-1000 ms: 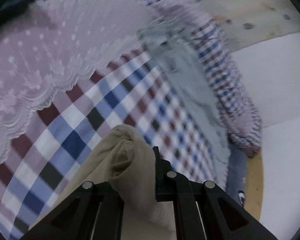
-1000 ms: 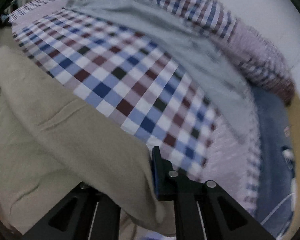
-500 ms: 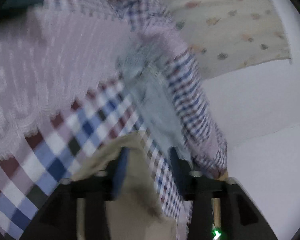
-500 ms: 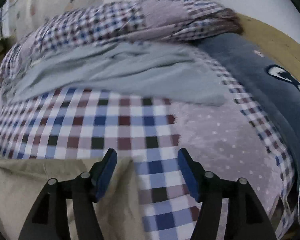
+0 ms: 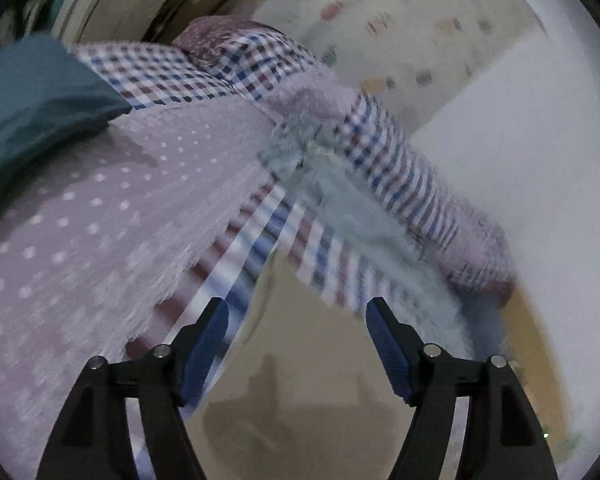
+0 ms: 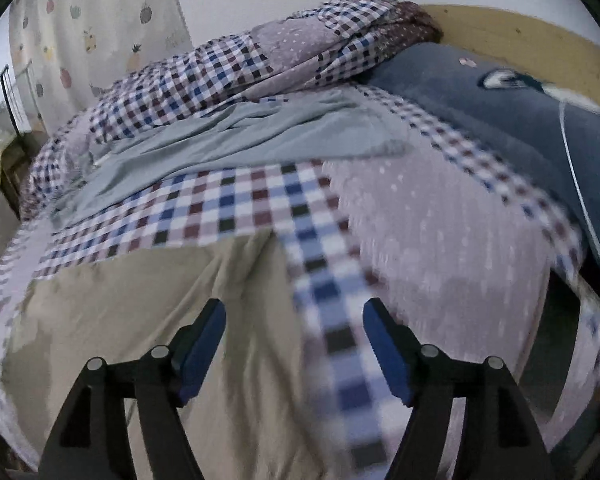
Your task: Fold clothes
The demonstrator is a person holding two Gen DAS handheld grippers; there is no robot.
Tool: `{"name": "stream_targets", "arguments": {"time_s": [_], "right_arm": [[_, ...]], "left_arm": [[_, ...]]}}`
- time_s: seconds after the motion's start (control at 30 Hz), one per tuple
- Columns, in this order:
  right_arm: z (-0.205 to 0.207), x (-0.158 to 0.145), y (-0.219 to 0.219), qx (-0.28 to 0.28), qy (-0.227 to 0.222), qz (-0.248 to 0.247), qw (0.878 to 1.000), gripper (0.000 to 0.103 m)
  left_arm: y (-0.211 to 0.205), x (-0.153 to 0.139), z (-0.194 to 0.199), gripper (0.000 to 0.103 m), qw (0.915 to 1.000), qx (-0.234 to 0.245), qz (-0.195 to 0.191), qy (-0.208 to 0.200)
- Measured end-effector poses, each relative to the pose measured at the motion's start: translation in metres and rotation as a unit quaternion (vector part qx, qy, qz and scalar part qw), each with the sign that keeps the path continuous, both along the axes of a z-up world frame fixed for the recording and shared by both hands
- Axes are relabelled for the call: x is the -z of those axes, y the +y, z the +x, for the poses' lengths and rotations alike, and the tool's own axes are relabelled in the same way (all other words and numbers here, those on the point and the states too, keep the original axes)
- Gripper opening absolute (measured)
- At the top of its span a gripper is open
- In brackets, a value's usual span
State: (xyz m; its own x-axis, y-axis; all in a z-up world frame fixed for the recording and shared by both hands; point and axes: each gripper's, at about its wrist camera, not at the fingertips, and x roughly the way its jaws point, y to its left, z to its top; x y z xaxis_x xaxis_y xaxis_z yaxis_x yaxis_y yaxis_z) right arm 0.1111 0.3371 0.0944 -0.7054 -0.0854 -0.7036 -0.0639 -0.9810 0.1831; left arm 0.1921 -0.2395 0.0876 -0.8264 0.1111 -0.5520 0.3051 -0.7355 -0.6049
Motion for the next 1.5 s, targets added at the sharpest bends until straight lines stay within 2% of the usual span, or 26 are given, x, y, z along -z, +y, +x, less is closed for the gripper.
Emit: {"name": "stream_targets", "arguments": {"time_s": [0.03, 0.13, 0.33, 0.53, 0.73, 1.0, 1.2, 1.37, 1.5], "right_arm": [[0.013, 0.004, 0.0, 0.003, 0.005, -0.011, 1.0, 0.077], [0.047, 0.013, -0.013, 0.008, 0.011, -0.009, 1.0, 0.079], [0.103, 0.025, -0.061, -0.034, 0.022, 0.045, 0.998, 0.082], [0.127, 0.039, -0.113, -0.099, 0.011, 0.096, 0.99, 0.093], [0.141, 0.043, -0.145, -0.119, 0.015, 0.12, 0.986, 0.096], [0.156, 0.055, -0.184, -0.172, 0.004, 0.146, 0.974, 0.097], [0.164, 0.057, -0.194, -0.188, 0.013, 0.152, 0.97, 0.097], [0.162, 0.058, -0.19, -0.182, 0.012, 0.139, 0.973, 0.097], [0.161, 0.057, -0.187, -0.178, 0.01, 0.126, 0.976, 0.097]], "left_arm": [[0.014, 0.002, 0.008, 0.075, 0.9995, 0.015, -0.027, -0.009], [0.05, 0.013, 0.024, 0.079, 0.9956, 0.049, -0.074, -0.03], [0.09, 0.042, 0.065, 0.082, 0.9893, 0.059, -0.117, -0.064], [0.098, 0.046, 0.086, 0.082, 0.9814, 0.058, -0.165, -0.08], [0.095, 0.056, 0.094, 0.083, 0.9747, 0.068, -0.188, -0.1], [0.086, 0.066, 0.102, 0.085, 0.9759, 0.069, -0.163, -0.127], [0.075, 0.077, 0.108, 0.085, 0.9811, 0.066, -0.114, -0.142], [0.053, 0.087, 0.12, 0.086, 0.9892, 0.04, -0.036, -0.136], [0.033, 0.101, 0.135, 0.086, 0.9922, 0.012, 0.062, -0.108]]}}
